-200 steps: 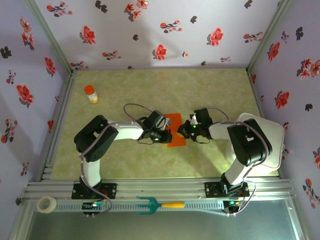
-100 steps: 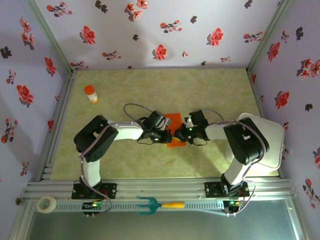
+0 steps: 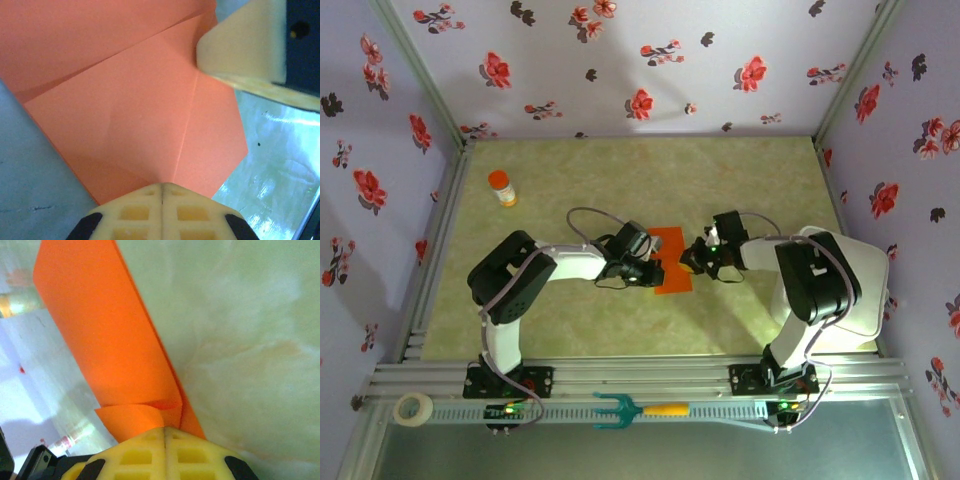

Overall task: Fold a paper plane with a square sheet of paper (pick it up from the middle)
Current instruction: Fold the triangle a second time at the center of the table.

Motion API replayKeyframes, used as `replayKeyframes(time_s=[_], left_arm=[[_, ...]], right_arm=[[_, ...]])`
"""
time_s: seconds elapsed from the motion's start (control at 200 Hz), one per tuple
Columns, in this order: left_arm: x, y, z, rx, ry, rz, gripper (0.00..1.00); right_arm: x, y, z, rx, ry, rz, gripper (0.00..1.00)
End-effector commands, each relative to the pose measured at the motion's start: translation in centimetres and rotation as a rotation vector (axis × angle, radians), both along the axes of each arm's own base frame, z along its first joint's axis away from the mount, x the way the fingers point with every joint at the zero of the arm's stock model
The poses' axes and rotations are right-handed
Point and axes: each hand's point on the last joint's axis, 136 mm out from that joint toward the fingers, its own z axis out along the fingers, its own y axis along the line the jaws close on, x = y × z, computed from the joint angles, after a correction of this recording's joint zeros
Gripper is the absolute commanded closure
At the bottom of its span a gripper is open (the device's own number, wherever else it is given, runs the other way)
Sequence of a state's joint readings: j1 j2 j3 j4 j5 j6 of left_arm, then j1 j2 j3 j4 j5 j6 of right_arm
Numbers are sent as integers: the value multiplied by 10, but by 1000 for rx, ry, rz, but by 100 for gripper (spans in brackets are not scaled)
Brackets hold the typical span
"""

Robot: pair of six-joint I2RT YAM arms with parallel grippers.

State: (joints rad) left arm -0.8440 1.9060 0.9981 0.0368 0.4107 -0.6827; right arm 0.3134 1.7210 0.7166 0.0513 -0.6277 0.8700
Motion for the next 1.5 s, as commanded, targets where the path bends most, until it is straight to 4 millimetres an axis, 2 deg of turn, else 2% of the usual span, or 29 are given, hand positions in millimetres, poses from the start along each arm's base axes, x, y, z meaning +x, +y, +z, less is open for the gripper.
replayKeyframes(time_s=[0.0,0.08,0.185,0.28,0.37,0.47,0.58,0.73,0.835,0.97,1.115,1.345,1.495], left_arm=[[-23,41,-44,180,106,24,100],[-23,40,-43,177,105,26,100],[-23,40,-43,178,105,25,100],[-23,40,-42,176,104,24,100],[-22,39,-42,175,103,25,100],[-22,39,-41,175,103,24,100],[-23,40,-41,177,105,22,100],[-22,39,-40,174,102,23,100],[-22,39,-40,174,100,22,100],[-24,38,-41,169,108,18,100],[-25,38,-42,169,111,17,100],[-23,37,-39,163,101,19,100],[-21,37,-35,158,90,23,100]], right_arm=[[7,-30,-18,-152,18,-63,94],[11,-33,-15,-162,9,-71,94],[18,-26,3,-123,-36,-62,93],[20,-18,25,-93,-93,-44,93],[17,-3,36,-41,-118,6,92],[9,16,36,2,-105,68,92],[2,27,23,-13,-74,107,92],[7,13,-1,-90,-27,83,93],[16,3,-9,-78,-23,39,93],[36,-13,-7,-6,-27,-44,93],[46,-24,2,-55,-45,-52,93],[38,-16,30,-8,-119,-28,91],[22,9,34,56,-106,58,90]])
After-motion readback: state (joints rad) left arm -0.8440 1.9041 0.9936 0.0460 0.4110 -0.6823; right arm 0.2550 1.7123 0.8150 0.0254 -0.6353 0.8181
